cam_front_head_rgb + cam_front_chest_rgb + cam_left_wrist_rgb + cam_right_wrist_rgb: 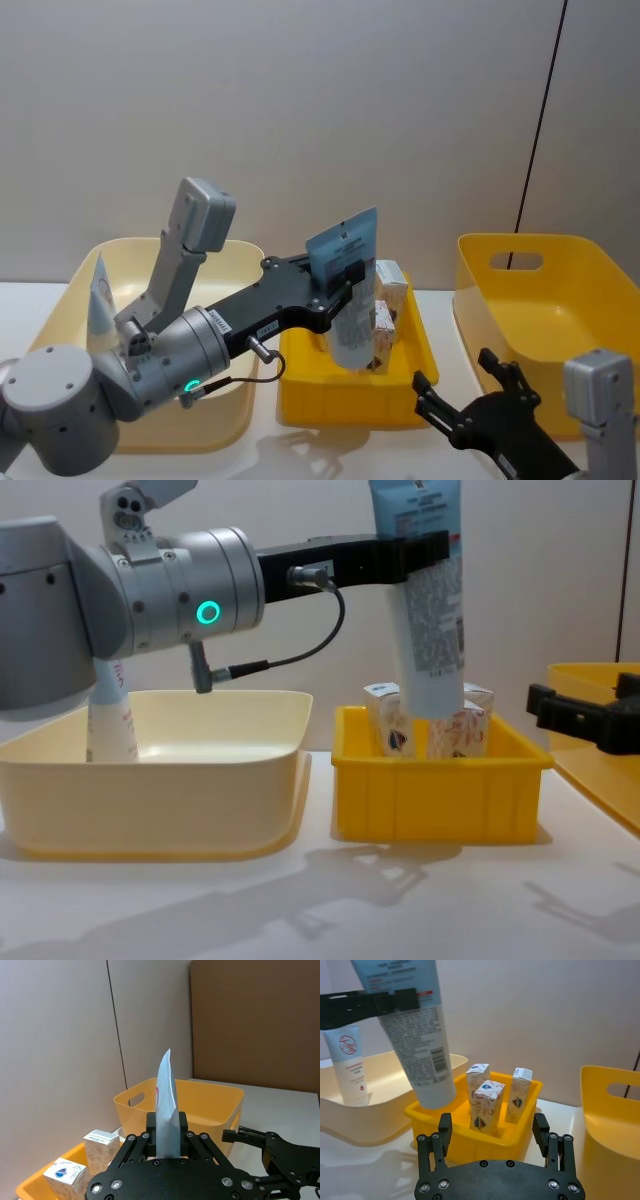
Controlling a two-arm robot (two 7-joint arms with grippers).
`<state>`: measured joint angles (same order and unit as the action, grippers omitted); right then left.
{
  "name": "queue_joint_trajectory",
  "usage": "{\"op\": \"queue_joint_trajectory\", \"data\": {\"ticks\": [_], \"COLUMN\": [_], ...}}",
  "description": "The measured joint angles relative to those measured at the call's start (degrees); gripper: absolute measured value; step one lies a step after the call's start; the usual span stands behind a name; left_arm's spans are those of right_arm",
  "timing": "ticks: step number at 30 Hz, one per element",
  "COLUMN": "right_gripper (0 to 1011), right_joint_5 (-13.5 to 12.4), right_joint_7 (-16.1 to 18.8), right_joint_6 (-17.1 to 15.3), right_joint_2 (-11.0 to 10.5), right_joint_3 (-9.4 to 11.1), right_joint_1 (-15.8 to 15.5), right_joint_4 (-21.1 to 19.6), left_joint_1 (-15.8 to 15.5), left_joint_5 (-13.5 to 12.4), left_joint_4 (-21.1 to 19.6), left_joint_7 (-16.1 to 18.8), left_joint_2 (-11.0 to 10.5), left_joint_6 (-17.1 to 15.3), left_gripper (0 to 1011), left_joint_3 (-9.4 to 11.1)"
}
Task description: Bimanual collaborative sorting of washing and personal care products
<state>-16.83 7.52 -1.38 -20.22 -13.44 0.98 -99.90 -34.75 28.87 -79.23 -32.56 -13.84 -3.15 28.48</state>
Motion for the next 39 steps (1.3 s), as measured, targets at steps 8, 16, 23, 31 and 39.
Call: {"op": "queue_joint_trajectory", "data": {"ticks": [8,16,23,31,39], "right_gripper": [1001,1001,1001,1001,931], "right_joint_5": [-1.1,-2.1,-2.5,-2.6,-2.5], "right_joint_7": [5.5,9.9,12.3,13.5,14.0], "right_joint_6": [1.1,2.1,3.1,3.7,4.0], "right_joint_2": [-0.4,0.4,1.6,3.1,3.9], "right_joint_3": [-1.2,-3.0,-4.6,-6.1,-6.9], "right_joint_1": [3.8,8.7,12.4,15.7,17.3], "right_joint_4": [2.8,6.6,9.9,13.0,14.7], "left_joint_1": [-0.2,-0.3,-0.3,-0.3,-0.3], "left_joint_5": [-0.2,-0.3,-0.3,-0.4,-0.4], "left_joint_4": [0.1,0.2,0.3,0.3,0.3], "left_joint_7": [0.0,0.1,0.1,0.1,0.1], "left_joint_2": [0.0,0.1,0.1,0.1,0.1], "left_joint_6": [0.0,0.0,0.1,0.1,0.1], "left_gripper": [225,225,225,225,225], "left_joint_3": [0.3,0.5,0.6,0.6,0.7]}}
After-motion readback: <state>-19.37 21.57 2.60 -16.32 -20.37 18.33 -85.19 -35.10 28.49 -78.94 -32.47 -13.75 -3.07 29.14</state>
